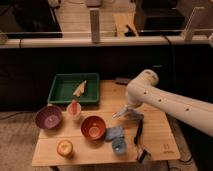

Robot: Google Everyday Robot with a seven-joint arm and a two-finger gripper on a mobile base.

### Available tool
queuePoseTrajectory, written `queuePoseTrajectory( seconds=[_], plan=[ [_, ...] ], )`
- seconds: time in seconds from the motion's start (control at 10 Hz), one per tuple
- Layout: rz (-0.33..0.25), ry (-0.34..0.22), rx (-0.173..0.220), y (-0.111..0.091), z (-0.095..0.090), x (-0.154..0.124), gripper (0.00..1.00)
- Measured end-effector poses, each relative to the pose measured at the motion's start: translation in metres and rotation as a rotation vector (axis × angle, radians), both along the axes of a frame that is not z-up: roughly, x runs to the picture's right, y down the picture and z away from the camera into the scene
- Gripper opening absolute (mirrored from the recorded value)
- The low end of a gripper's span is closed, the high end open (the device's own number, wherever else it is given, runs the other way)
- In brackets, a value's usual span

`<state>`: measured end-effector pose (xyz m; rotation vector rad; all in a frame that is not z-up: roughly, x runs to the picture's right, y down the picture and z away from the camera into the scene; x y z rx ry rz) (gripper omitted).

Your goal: Wipe red bowl with towel

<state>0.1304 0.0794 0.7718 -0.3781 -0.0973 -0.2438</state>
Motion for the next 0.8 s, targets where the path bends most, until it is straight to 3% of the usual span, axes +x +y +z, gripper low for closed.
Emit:
queuePoseTrajectory(
  seconds=[0.2,0.4,0.8],
  plan=[
    [0.006,-0.01,0.017,-0.004,-0.008,-0.004,0.0],
    [0.01,-0.041,0.043,-0.013,-0.028,0.0,0.0],
    [0.024,-0.181,0.049,-0.018,-0.062,-0.015,0.0]
  ],
)
